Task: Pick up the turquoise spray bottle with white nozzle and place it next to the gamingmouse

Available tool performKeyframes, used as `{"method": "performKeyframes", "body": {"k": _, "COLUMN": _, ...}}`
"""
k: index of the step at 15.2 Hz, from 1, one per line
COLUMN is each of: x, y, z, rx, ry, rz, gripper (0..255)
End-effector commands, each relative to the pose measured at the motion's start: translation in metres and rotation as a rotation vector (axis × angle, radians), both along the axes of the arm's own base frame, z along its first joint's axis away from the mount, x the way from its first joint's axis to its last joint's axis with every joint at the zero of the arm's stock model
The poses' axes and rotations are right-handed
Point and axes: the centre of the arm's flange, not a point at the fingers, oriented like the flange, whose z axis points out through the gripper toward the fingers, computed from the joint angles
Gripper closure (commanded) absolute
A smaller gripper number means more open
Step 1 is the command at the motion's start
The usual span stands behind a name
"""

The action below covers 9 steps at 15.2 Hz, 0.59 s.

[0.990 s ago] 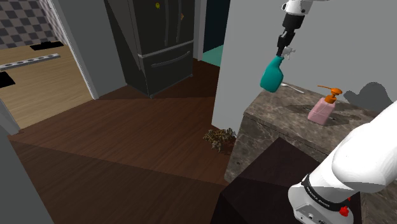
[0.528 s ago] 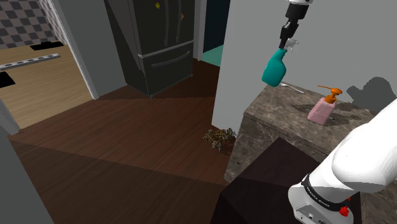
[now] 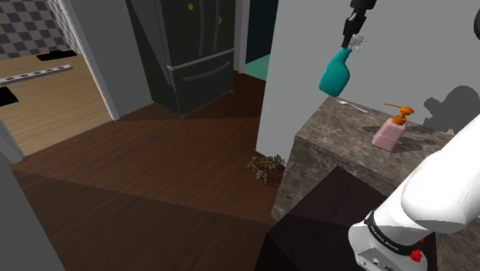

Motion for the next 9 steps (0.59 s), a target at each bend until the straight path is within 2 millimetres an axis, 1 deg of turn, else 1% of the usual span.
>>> {"method": "performKeyframes", "body": {"k": 1, "x": -0.001, "y": 0.001, "z": 0.011, "rx": 0.0, "ry": 0.0, "rz": 0.0, "gripper": 255}}
{"method": "performKeyframes", "body": {"k": 9, "x": -0.001, "y": 0.001, "z": 0.054, "rx": 0.0, "ry": 0.0, "rz": 0.0, "gripper": 255}}
